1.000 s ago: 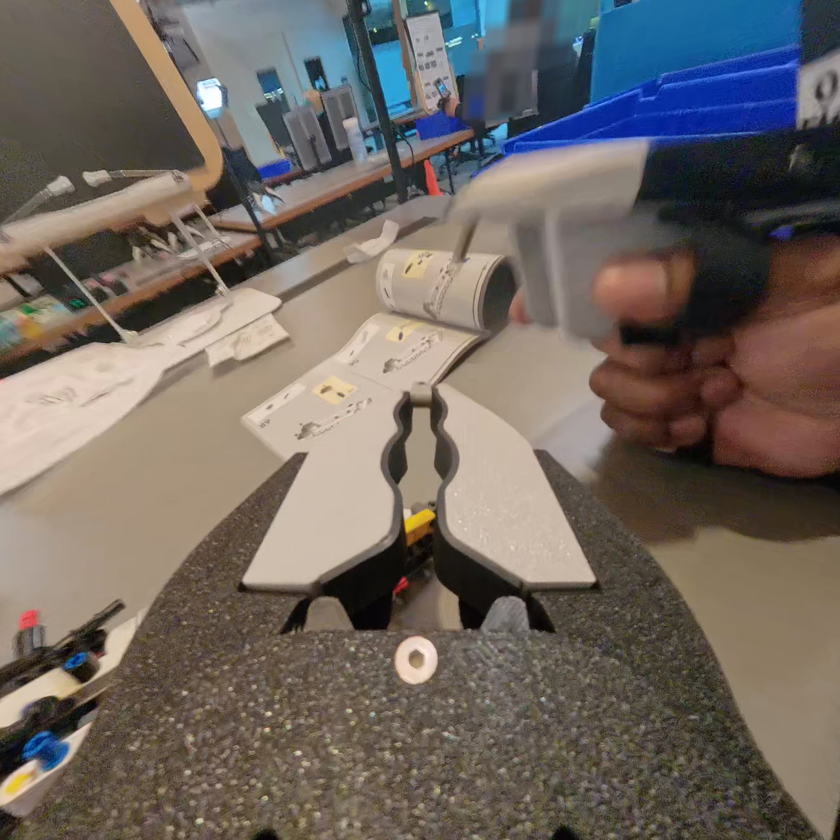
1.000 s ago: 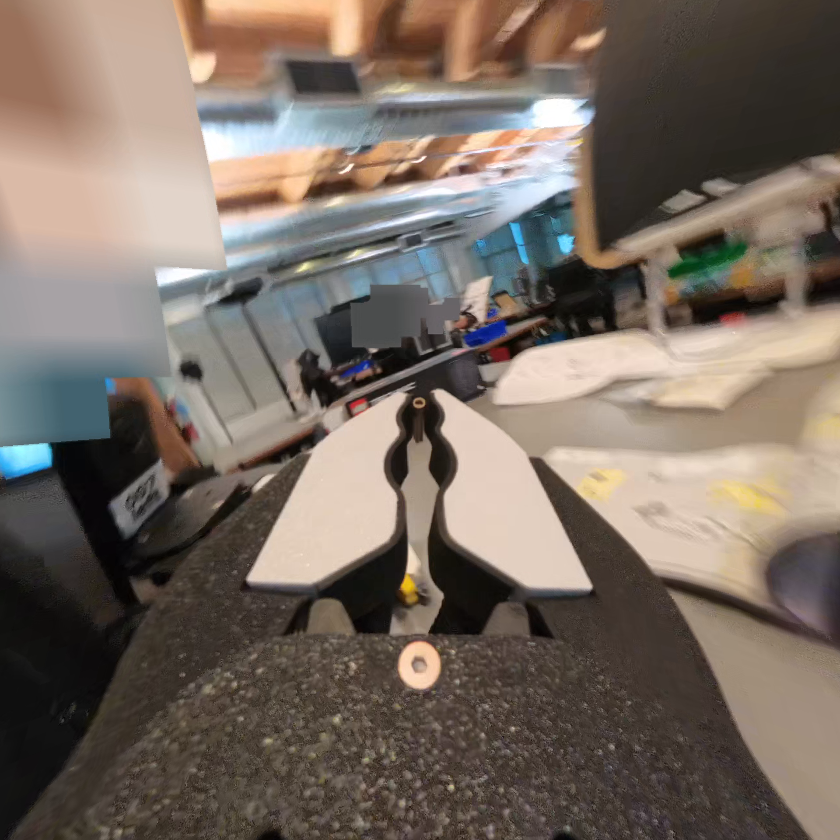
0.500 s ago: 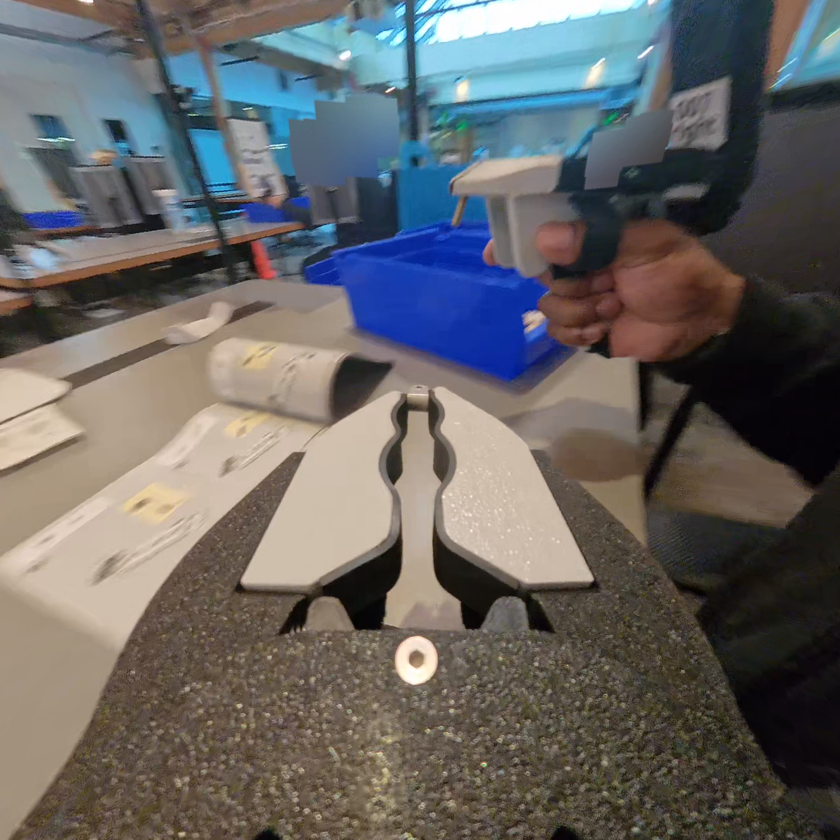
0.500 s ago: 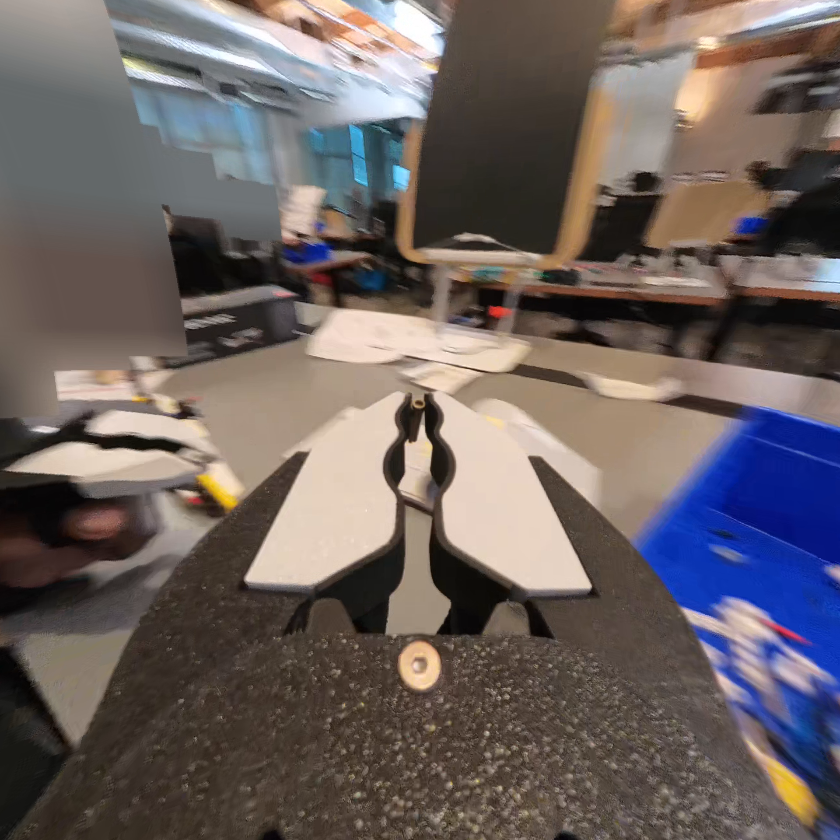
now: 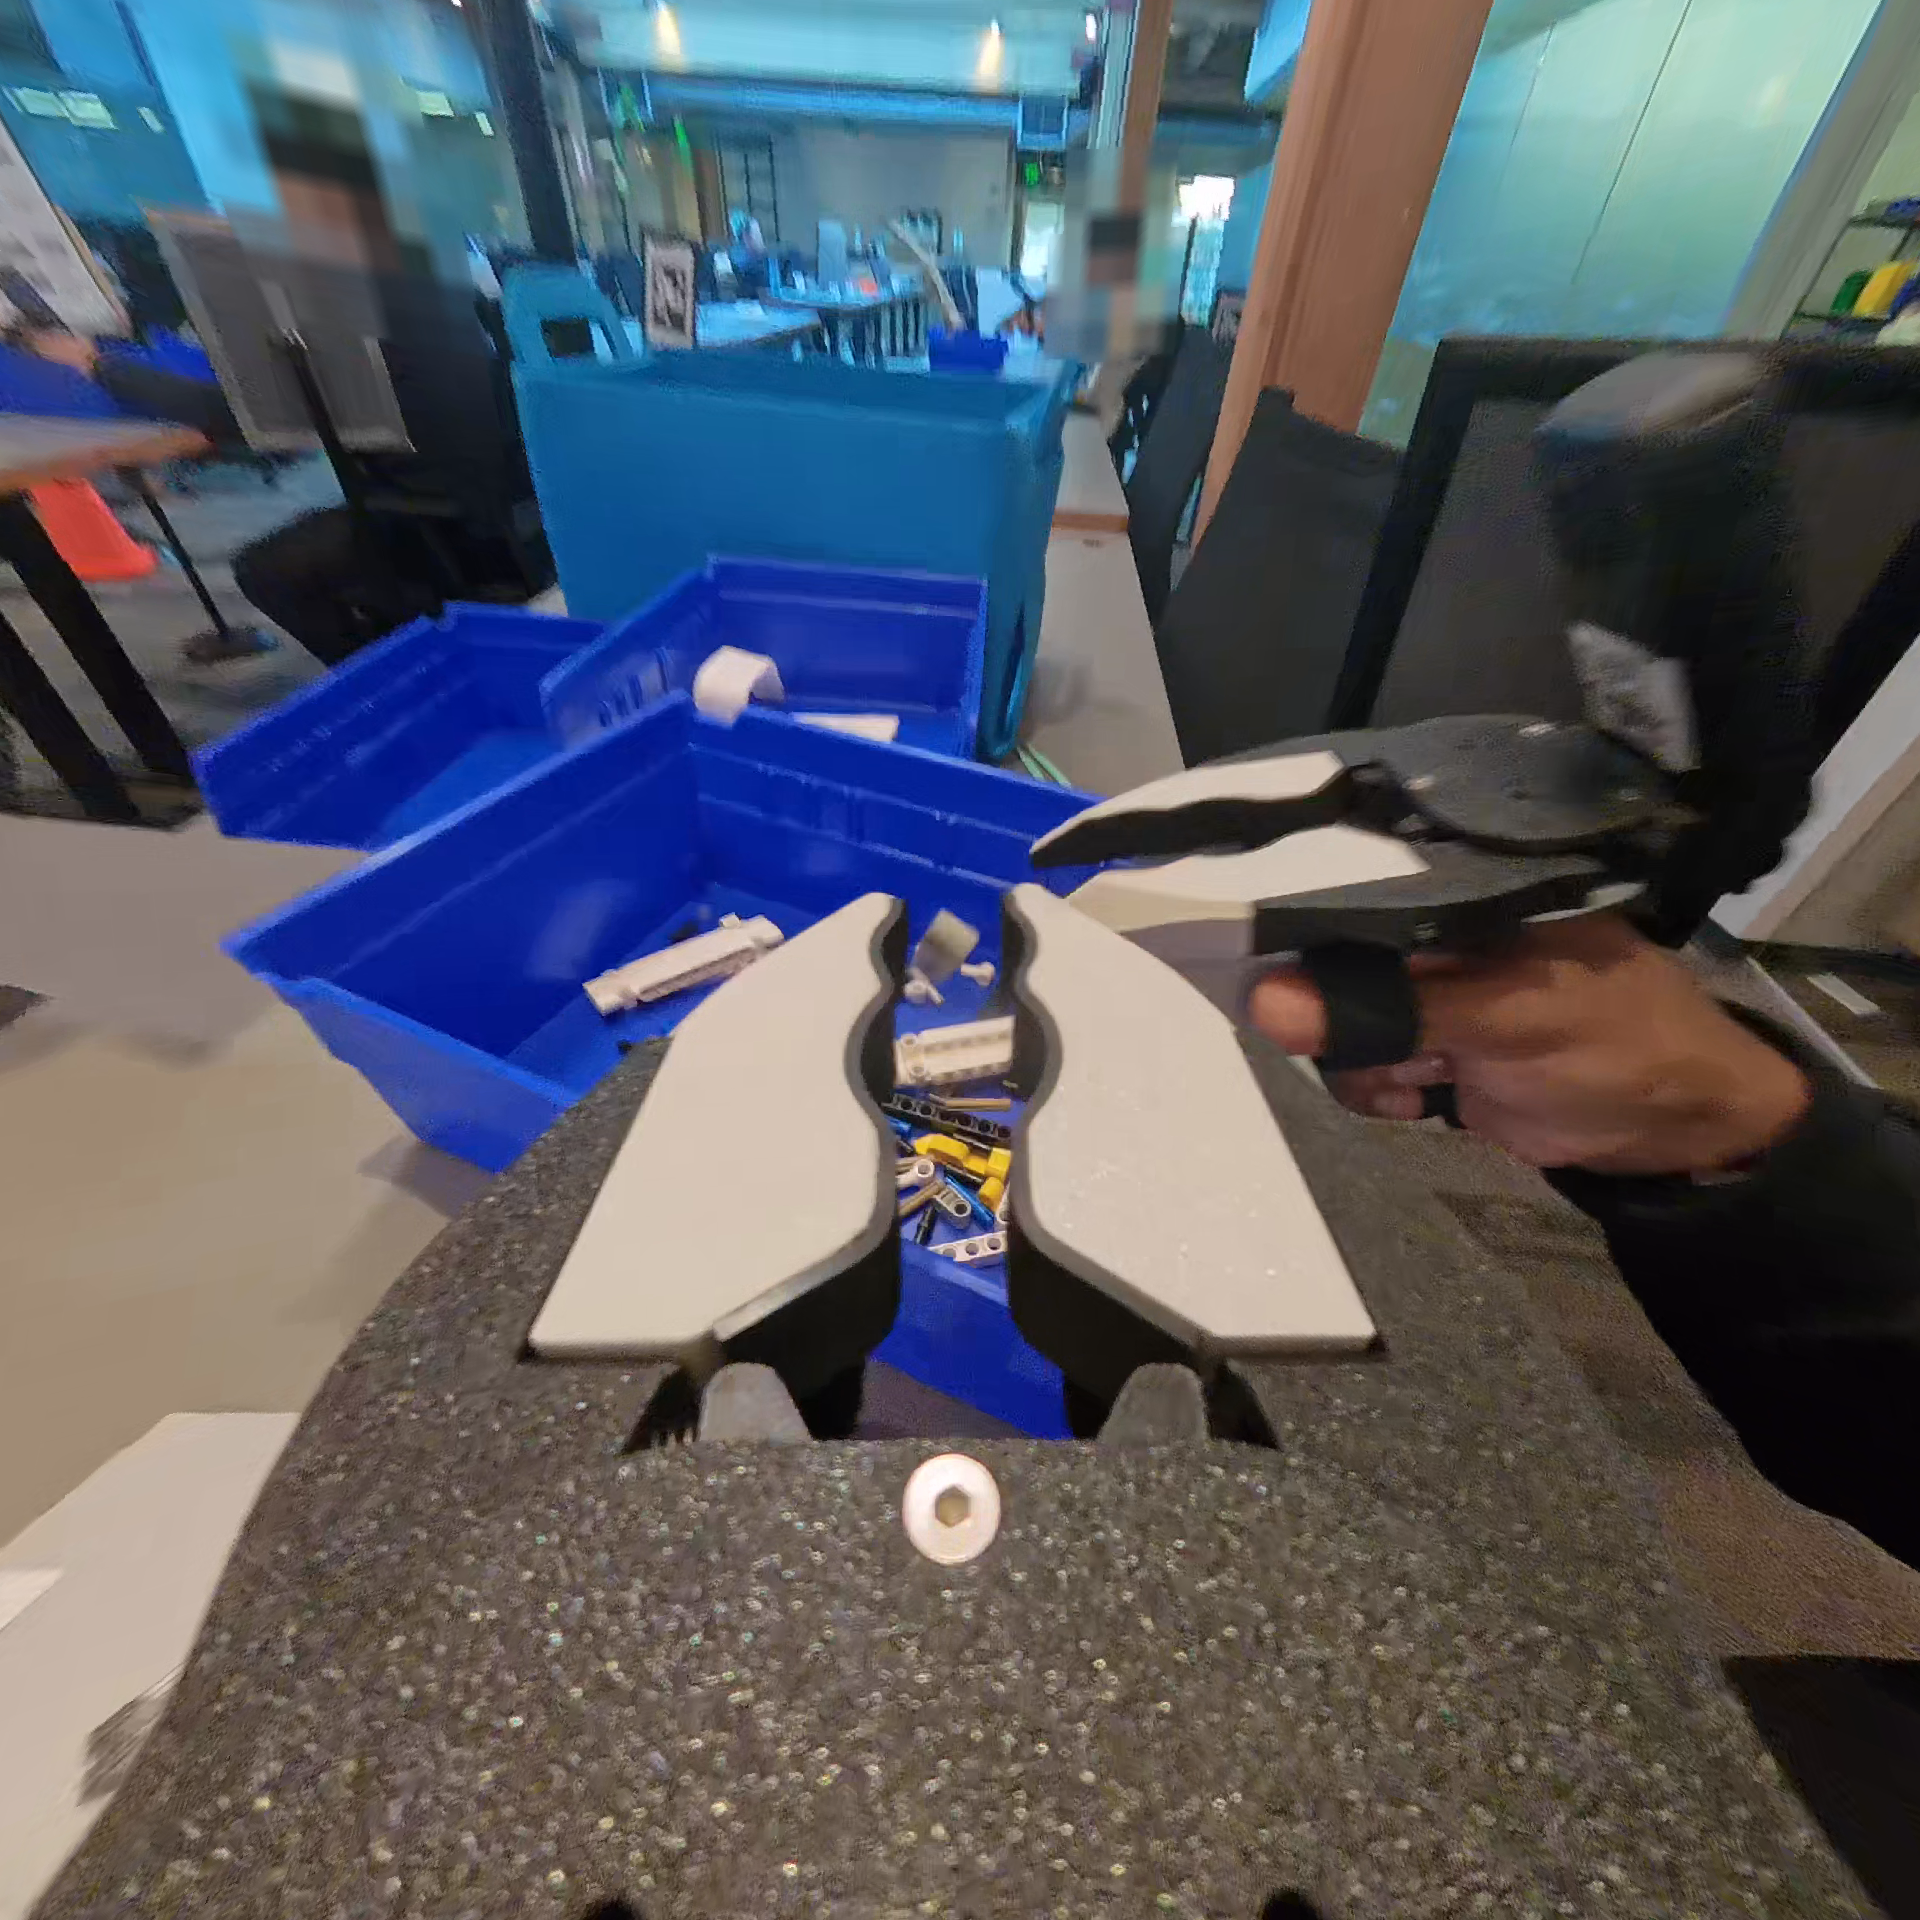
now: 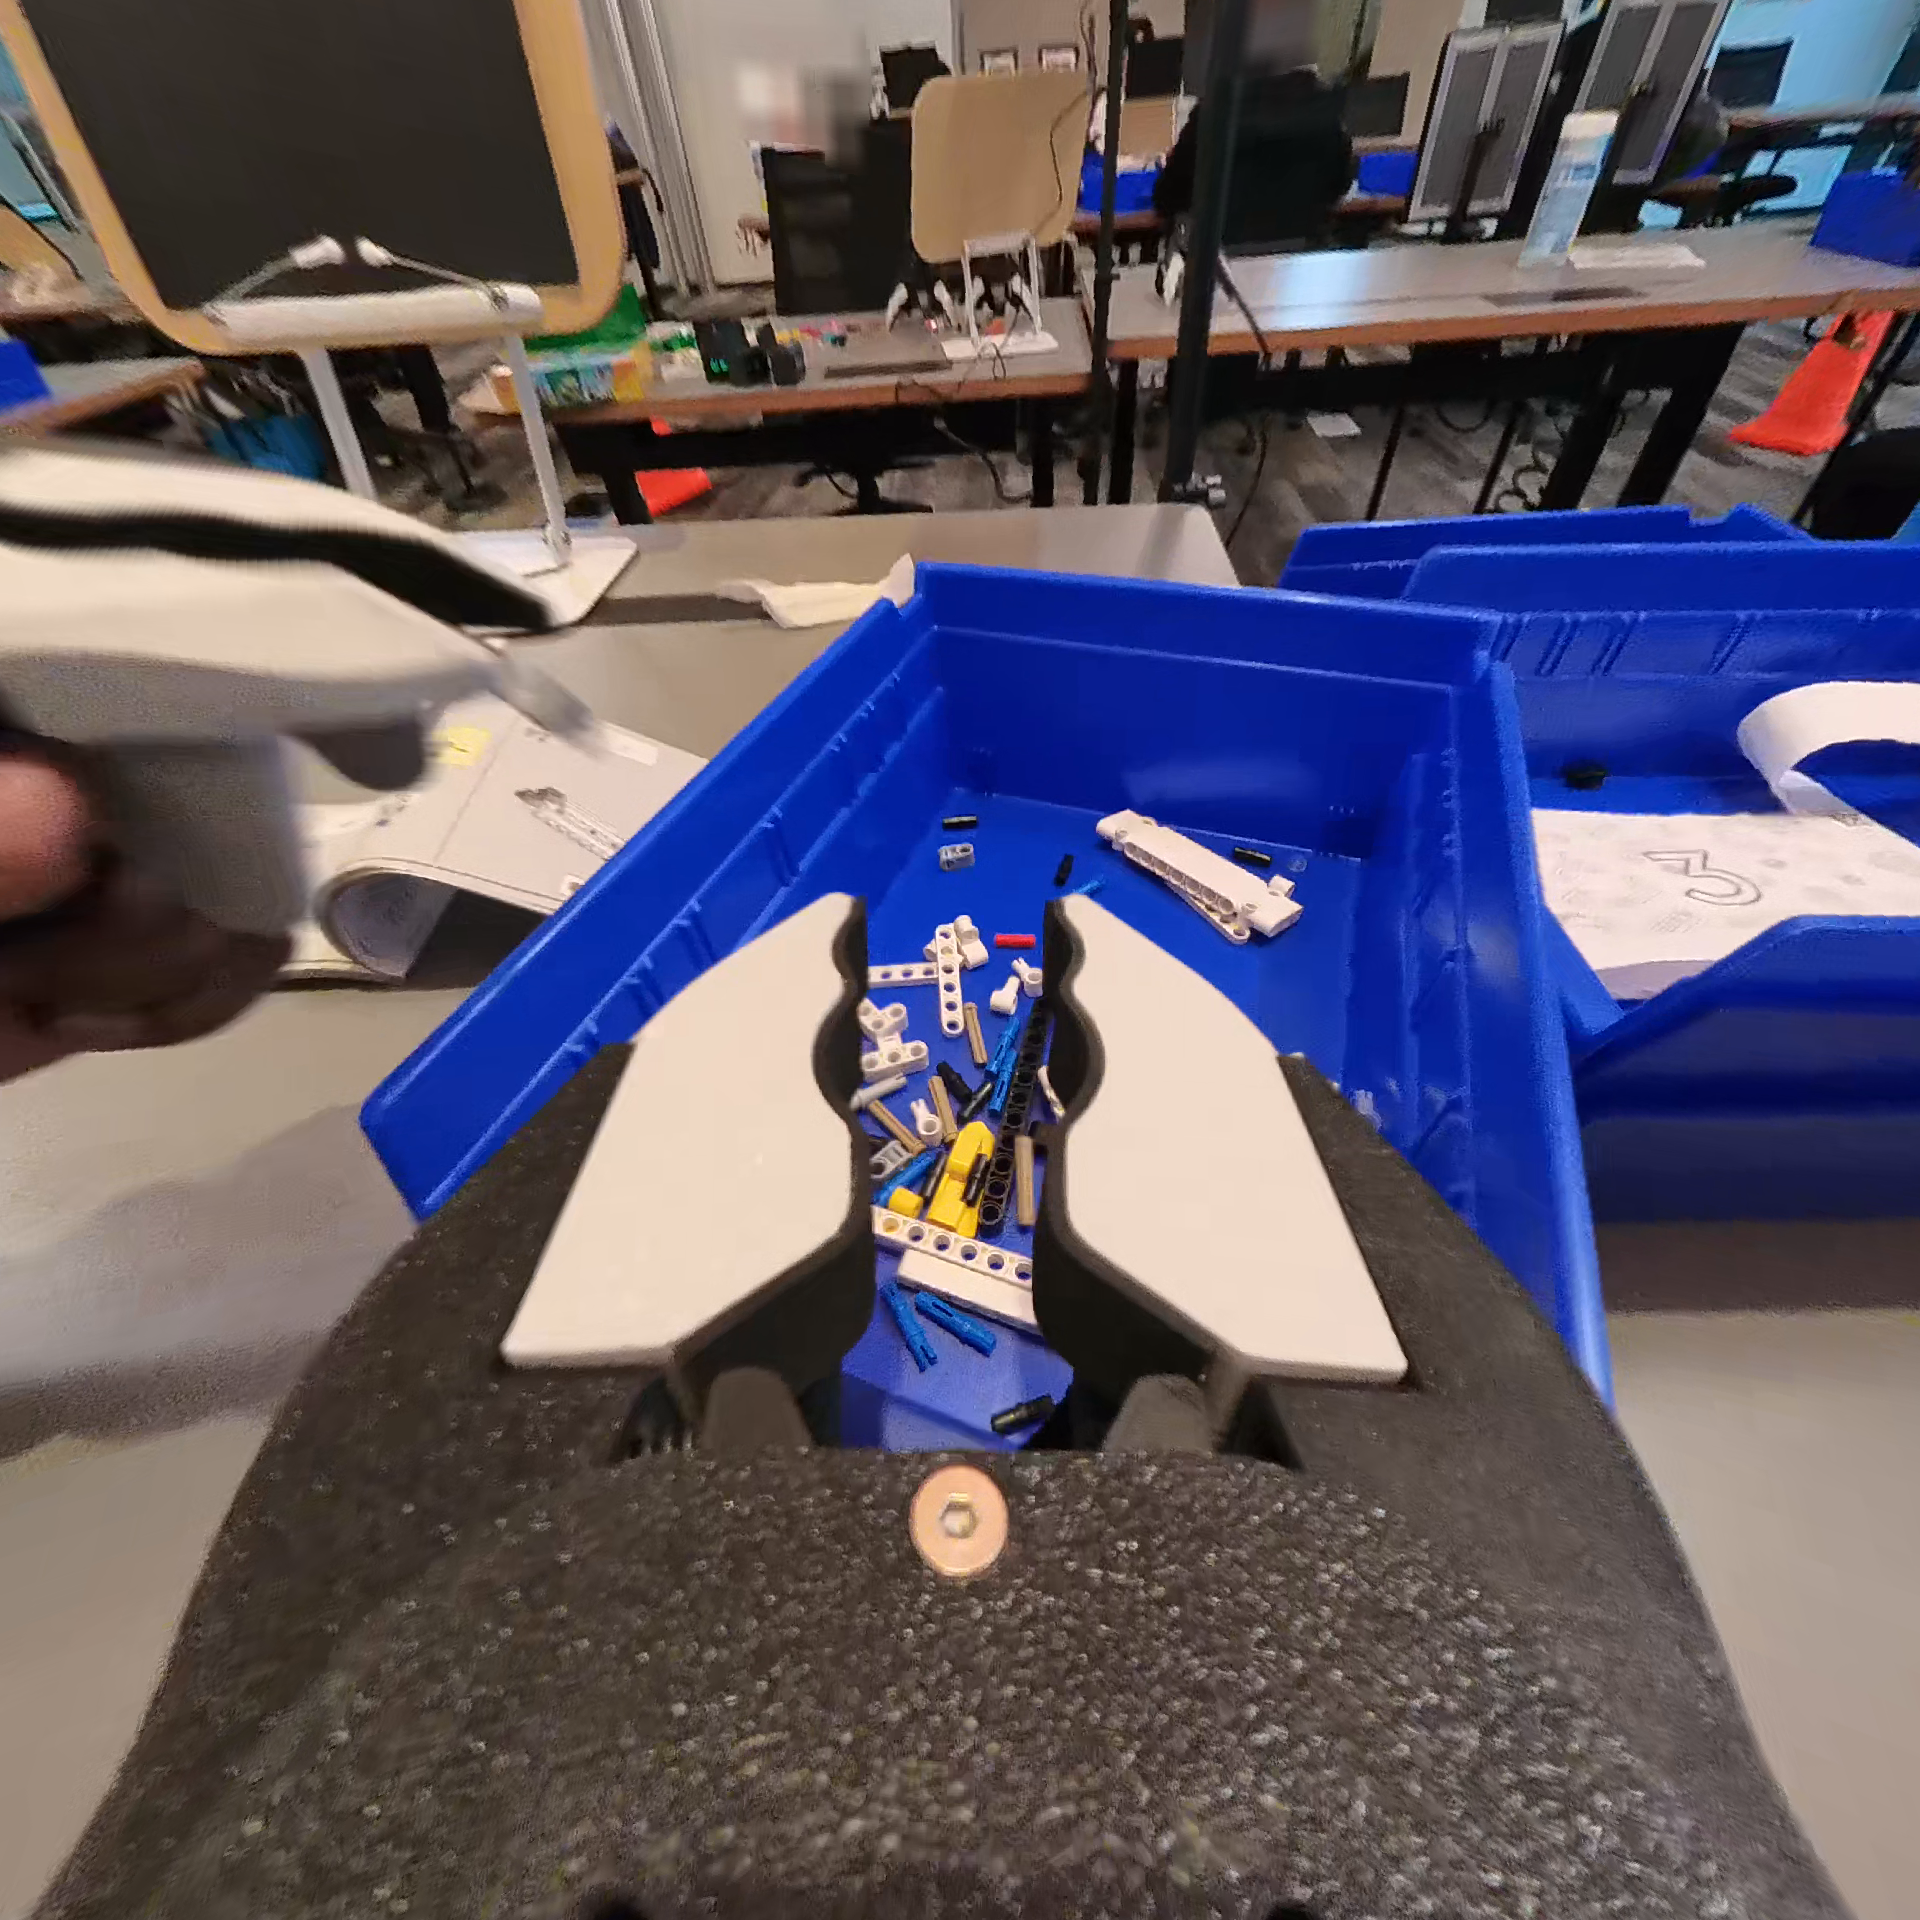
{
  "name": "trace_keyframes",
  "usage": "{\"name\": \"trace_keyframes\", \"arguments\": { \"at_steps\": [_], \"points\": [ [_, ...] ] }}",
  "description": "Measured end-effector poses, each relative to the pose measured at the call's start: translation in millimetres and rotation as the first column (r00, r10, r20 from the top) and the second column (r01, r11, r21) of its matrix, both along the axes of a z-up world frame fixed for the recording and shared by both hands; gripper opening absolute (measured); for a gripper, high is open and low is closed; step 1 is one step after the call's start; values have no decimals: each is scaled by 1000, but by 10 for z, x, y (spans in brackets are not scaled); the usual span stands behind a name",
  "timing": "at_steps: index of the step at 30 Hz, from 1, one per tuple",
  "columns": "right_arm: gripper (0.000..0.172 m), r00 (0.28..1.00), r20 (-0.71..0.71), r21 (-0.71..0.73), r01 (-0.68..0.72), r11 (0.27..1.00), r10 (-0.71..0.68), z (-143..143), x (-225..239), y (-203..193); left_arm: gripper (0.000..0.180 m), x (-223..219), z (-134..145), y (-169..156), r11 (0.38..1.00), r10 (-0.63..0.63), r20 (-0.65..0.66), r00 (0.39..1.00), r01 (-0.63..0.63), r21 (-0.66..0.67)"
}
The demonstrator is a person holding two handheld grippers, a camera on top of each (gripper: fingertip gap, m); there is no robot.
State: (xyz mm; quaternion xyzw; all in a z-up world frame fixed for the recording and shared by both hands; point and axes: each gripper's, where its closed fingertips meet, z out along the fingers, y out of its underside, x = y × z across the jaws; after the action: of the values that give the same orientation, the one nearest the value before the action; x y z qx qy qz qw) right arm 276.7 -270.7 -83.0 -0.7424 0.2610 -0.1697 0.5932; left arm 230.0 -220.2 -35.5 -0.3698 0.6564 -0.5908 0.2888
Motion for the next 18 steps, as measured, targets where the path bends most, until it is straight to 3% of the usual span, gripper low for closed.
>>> {"name": "trace_keyframes", "arguments": {
  "at_steps": [3, 7, 12, 16, 18],
  "points": [
    [32, 1000, 14, 47, -25, 999, 25, 69, -89, -96, 44, 176, -268, -65, 999, -2, -93, 996, 5, 37],
    [31, 996, 35, 91, -79, 993, 76, 96, -256, -154, 52, 18, -196, 0, 1000, -9, -13, 1000, 9, 16],
    [27, 966, 86, 123, -254, 959, 245, 124, -693, -31, 55, -686, -159, 161, 999, -54, 85, 995, 54, 7],
    [21, 863, 154, 95, -497, 862, 481, 157, -1325, 250, 56, -1396, -367, 345, 992, -40, 183, 982, 17, 125],
    [19, 787, 171, 55, -608, 792, 593, 131, -1672, 428, 34, -1746, -445, 475, 983, -17, 245, 969, -29, 181]
  ]
}}
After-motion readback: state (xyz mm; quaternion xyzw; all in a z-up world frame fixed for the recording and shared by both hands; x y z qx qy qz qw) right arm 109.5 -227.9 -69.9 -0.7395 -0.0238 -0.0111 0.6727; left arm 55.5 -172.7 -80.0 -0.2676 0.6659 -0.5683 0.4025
